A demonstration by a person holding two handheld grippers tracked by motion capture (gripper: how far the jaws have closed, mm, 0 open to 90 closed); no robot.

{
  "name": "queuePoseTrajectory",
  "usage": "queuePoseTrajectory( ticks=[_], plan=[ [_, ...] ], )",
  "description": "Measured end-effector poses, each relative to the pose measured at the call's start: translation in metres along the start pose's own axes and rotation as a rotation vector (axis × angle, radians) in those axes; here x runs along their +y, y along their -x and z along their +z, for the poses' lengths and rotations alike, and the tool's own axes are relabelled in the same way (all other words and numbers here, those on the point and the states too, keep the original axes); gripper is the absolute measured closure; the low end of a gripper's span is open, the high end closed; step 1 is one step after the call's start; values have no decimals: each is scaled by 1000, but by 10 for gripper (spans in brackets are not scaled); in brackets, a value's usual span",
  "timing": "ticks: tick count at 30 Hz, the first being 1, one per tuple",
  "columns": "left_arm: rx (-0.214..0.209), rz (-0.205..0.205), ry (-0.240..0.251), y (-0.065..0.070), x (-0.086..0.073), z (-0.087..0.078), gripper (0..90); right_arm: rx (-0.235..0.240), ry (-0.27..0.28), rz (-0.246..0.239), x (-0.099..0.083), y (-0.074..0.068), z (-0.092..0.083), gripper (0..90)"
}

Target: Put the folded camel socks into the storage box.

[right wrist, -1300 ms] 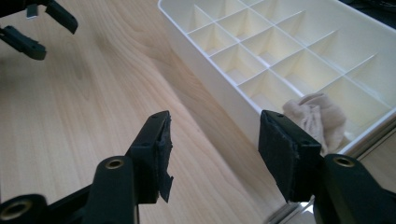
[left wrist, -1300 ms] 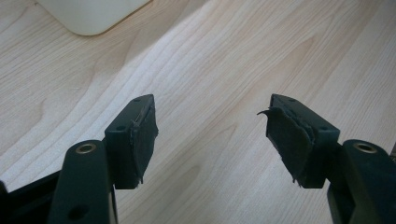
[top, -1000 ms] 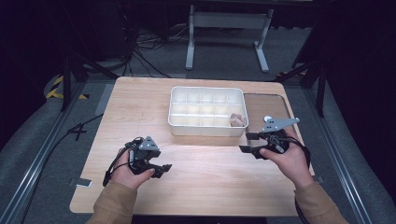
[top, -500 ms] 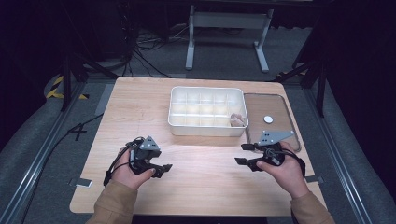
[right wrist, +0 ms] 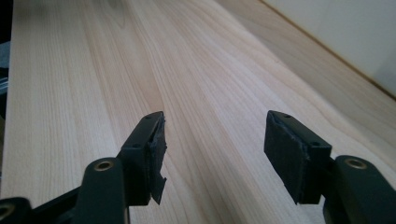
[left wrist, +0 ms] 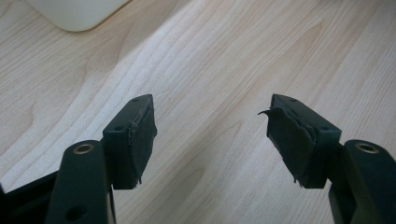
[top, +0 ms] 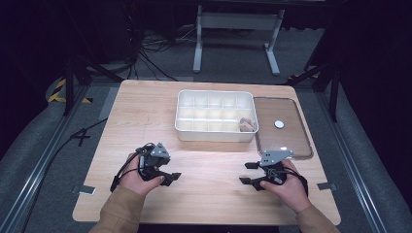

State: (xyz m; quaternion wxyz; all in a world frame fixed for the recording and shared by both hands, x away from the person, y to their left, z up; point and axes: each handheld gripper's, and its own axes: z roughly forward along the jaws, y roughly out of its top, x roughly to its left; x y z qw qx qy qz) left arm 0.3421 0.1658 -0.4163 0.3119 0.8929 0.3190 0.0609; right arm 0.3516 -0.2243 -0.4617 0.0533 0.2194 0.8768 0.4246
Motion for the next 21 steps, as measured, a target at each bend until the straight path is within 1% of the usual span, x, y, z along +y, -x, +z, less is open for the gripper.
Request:
queuePoseTrajectory(
  ticks=[5, 7, 8, 10, 11, 12, 13, 14, 16, 17, 21],
  plan=[
    [0, 12, -13, -1, 0, 4, 325, 4, -12, -8, -5, -2, 6, 393],
    [5, 1, -23, -2, -1, 7, 325, -1, -24, -8, -8, -2, 9, 392],
    [9, 3, -31, -2, -2, 8, 324, -6, -32, -5, -9, -3, 10, 391],
    [15, 5, -44, -3, -3, 10, 323, -36, -43, 1, -12, -3, 13, 391],
    [6, 7, -67, -3, -3, 11, 322, -49, -49, 9, -13, -3, 13, 391],
    [11, 2, -63, -3, -4, 13, 318, -63, -47, 18, -14, -3, 14, 381],
    [12, 10, -77, -3, -4, 15, 312, -72, -42, 27, -14, -3, 15, 376],
    [10, 4, -93, -3, -5, 16, 307, -74, -39, 32, -14, -3, 15, 372],
    [10, 9, -114, -4, -6, 18, 307, -78, -40, 27, -14, -4, 15, 370],
    [13, 6, -108, -4, -6, 19, 306, -78, -39, 26, -14, -4, 15, 369],
    [9, 5, -111, -5, -6, 19, 303, -78, -38, 26, -14, -4, 16, 367]
  ],
)
